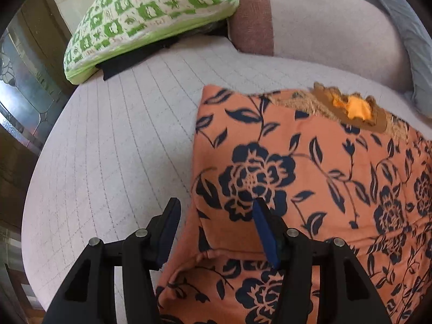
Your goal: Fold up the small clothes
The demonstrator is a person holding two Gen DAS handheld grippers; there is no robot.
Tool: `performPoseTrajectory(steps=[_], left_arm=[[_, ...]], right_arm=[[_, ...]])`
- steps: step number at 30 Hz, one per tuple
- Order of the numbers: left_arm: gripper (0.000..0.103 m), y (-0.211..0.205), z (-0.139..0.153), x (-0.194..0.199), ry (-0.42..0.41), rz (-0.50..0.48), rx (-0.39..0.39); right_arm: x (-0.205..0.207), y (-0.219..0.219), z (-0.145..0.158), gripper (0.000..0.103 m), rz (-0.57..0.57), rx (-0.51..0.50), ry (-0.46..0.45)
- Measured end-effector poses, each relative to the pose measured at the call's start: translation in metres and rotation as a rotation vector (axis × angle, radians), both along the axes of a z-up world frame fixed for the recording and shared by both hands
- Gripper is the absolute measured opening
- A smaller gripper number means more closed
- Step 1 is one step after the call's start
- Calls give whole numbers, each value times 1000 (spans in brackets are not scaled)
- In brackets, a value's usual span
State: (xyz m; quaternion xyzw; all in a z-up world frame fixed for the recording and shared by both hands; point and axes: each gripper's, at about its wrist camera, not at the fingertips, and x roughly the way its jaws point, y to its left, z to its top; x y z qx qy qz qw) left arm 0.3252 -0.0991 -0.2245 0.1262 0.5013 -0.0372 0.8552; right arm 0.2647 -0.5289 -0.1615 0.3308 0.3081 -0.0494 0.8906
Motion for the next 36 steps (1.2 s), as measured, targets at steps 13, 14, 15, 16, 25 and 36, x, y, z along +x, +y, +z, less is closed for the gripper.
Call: performPoseTrajectory(steps=[13,14,15,16,25,36], left_arm=[[72,13,43,-66,15,-102,-108],[73,20,51,-85,5,-124,-125],[75,28,56,-102,2,-138,-134],[76,37,60,-118,3,-149,-141],[76,137,71,-241,-54,-115,-182],[76,189,42,-283,-36,-7,-299]], right_arm=[[-37,11,-21,18,142,193,146],[-53,12,-9,19,145,183,113],[-69,15,-1,26,150,171,96],[-87,21,7,32,156,157,90],[-235,55,27,76,251,103,142],[-279,71,-17,68,220,215,310]])
